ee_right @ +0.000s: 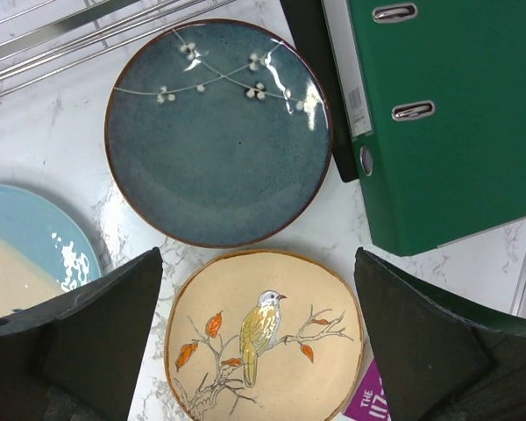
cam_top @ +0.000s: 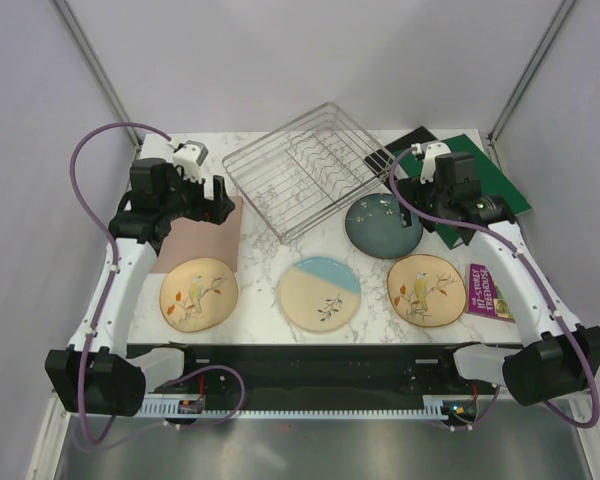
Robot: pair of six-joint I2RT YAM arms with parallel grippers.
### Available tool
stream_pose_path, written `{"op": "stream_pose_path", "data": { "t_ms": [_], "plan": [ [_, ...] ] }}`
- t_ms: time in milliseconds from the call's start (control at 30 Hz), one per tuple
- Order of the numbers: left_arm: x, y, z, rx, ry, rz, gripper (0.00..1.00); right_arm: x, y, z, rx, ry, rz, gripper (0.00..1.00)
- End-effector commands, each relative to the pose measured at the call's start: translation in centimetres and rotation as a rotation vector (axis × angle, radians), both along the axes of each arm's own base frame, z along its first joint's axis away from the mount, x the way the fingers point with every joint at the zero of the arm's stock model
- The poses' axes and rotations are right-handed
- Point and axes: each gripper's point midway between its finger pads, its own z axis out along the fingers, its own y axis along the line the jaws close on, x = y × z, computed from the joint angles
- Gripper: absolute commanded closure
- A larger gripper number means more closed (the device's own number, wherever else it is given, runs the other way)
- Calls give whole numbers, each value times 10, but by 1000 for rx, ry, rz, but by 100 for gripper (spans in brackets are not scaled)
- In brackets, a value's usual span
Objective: Load the plates into the dish rack
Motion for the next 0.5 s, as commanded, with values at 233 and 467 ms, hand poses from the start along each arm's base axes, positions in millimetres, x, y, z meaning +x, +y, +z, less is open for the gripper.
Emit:
{"op": "stream_pose_path", "data": {
  "t_ms": [233,467],
  "plan": [
    [25,7,23,161,-86,-53,0,67,24,7,99,-5,-47,2],
    [114,-15,34,167,-108,-90,11,105,52,-1,172,48,10,4]
  ]
}}
